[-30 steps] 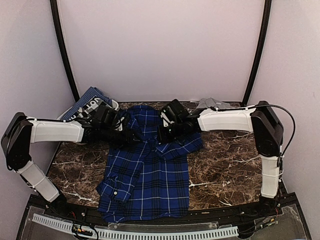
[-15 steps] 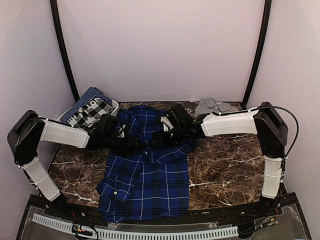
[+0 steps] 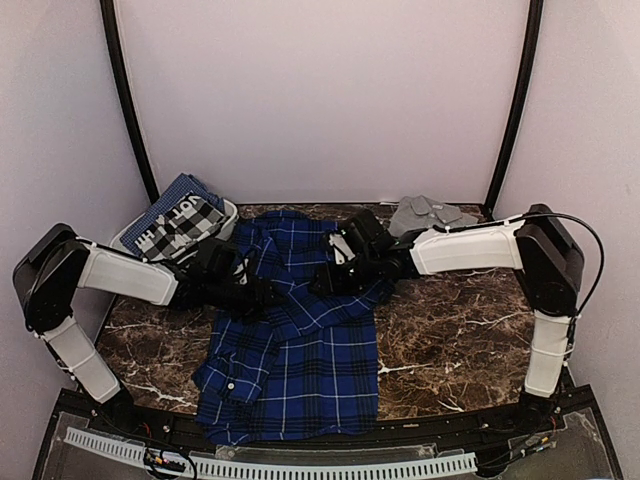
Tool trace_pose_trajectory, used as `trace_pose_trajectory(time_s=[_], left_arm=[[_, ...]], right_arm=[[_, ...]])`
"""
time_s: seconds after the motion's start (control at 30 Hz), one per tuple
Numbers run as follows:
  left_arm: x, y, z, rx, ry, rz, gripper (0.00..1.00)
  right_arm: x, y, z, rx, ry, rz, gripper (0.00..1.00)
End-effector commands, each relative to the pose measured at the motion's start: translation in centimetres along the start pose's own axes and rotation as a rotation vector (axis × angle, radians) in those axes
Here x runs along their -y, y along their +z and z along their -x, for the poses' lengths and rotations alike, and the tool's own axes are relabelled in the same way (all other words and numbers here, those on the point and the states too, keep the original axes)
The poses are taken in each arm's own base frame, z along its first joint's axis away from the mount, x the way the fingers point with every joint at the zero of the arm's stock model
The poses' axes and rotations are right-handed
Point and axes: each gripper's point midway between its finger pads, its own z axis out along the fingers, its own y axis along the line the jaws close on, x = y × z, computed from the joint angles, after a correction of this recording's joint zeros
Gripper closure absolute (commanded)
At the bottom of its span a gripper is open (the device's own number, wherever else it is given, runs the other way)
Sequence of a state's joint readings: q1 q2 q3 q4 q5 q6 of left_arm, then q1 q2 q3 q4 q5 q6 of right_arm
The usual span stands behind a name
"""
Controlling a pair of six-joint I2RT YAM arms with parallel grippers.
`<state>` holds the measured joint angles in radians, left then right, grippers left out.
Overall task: Fold and stack the long sleeve shirts
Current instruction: Pick up the sleeve from the 1/3-folded shirt, then move the right arm to the center of the board with the 1/3-folded shirt.
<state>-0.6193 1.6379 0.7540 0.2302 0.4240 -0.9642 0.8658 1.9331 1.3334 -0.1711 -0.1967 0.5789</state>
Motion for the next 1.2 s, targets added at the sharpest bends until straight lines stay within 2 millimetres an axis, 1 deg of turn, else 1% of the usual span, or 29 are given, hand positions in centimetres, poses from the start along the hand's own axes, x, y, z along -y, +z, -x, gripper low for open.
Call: trace_pose_trajectory(time_s=[0.0, 0.03, 0.07, 0.1, 0.13, 0.17, 0.23, 0.27, 0.3, 0.33, 0.37, 0.4, 0.43, 0.47, 0.5, 0.53, 0.57, 0.6, 0.63, 0.7, 0.73, 0.77, 0.8, 0.83, 0.93, 1.03, 1.17], left_arm=[[0.2, -0.2, -0.3, 0.009, -0.003, 0.024, 0.45], [0.3, -0.1, -0.2, 0.012, 0.001, 0.028, 0.46], [0.2, -0.1, -0.4, 0.008, -0.001, 0.039, 0.51], [0.4, -0.1, -0.2, 0.012, 0.005, 0.04, 0.54], [0.3, -0.1, -0.3, 0.007, 0.008, 0.053, 0.61], [0.7, -0.2, 0.1, 0.016, 0.016, 0.054, 0.65], [0.9, -0.5, 0.4, 0.019, 0.041, 0.077, 0.84], [1.6, -0.6, 0.9, 0.031, 0.053, 0.073, 0.88], [1.4, -0.8, 1.0, 0.034, 0.066, 0.095, 0.94], [1.9, -1.0, 1.8, 0.057, 0.081, 0.099, 0.96], [1.8, -1.2, 1.9, 0.057, 0.096, 0.118, 0.99], [2.4, -1.5, 2.6, 0.078, 0.108, 0.125, 1.0], [2.2, -1.7, 2.7, 0.073, 0.12, 0.147, 1.0], [2.8, -2.2, 3.6, 0.099, 0.126, 0.146, 1.0], [2.7, -2.5, 3.8, 0.098, 0.135, 0.157, 1.0], [3.3, -3.1, 4.7, 0.121, 0.147, 0.151, 1.0], [3.5, -3.4, 5.0, 0.127, 0.152, 0.154, 1.0], [4.4, -4.1, 5.9, 0.153, 0.173, 0.142, 1.0], [4.5, -4.4, 6.1, 0.155, 0.18, 0.148, 1.0], [6.0, -5.3, 7.5, 0.185, 0.212, 0.144, 1.0], [5.7, -5.6, 7.7, 0.185, 0.223, 0.169, 1.0], [6.4, -6.0, 8.3, 0.199, 0.232, 0.167, 1.0], [6.1, -6.2, 8.6, 0.204, 0.237, 0.187, 1.0], [6.5, -6.5, 9.0, 0.213, 0.243, 0.184, 1.0], [6.6, -6.9, 9.6, 0.22, 0.25, 0.185, 1.0], [6.8, -6.8, 9.9, 0.216, 0.252, 0.179, 1.0], [6.8, -6.6, 10.0, 0.214, 0.256, 0.18, 1.0]], right_arm=[[0.4, -0.9, 0.4, 0.039, -0.02, -0.023, 0.5], [0.7, -1.2, 0.3, 0.044, -0.02, -0.037, 0.5], [1.1, -1.4, 0.2, 0.048, -0.018, -0.049, 0.5], [1.4, -1.9, 0.4, 0.058, -0.015, -0.058, 0.5], [1.8, -2.2, 0.4, 0.062, -0.008, -0.067, 0.5], [2.2, -2.6, 0.4, 0.067, 0.0, -0.073, 0.5], [3.3, -3.4, 0.4, 0.08, 0.018, -0.091, 0.5], [3.6, -3.9, 0.4, 0.09, 0.022, -0.102, 0.5], [4.2, -4.4, 0.5, 0.103, 0.029, -0.119, 0.5], [4.6, -5.1, 0.6, 0.118, 0.034, -0.134, 0.5], [5.3, -5.6, 0.6, 0.129, 0.041, -0.154, 0.5], [6.1, -6.0, 0.5, 0.137, 0.053, -0.174, 0.49], [7.0, -6.4, 0.4, 0.142, 0.066, -0.193, 0.48], [8.0, -7.0, 0.4, 0.151, 0.082, -0.214, 0.46], [8.9, -7.4, 0.4, 0.16, 0.098, -0.233, 0.45], [9.9, -7.8, 0.4, 0.167, 0.113, -0.248, 0.42], [10.8, -8.2, 0.3, 0.174, 0.132, -0.259, 0.39], [11.9, -8.6, 0.4, 0.182, 0.154, -0.268, 0.38], [12.6, -8.8, 0.3, 0.183, 0.17, -0.27, 0.37], [13.7, -9.0, 0.0, 0.184, 0.19, -0.282, 0.36], [14.1, -9.1, 0.0, 0.185, 0.197, -0.288, 0.35], [14.5, -9.1, 0.1, 0.19, 0.203, -0.292, 0.35], [14.8, -9.1, 0.2, 0.192, 0.21, -0.293, 0.35], [15.0, -9.0, 0.4, 0.197, 0.215, -0.29, 0.36], [15.6, -8.2, 0.9, 0.192, 0.228, -0.287, 0.38], [16.0, -7.1, 1.7, 0.188, 0.228, -0.291, 0.4], [17.5, -5.6, 2.3, 0.173, 0.237, -0.315, 0.43]])
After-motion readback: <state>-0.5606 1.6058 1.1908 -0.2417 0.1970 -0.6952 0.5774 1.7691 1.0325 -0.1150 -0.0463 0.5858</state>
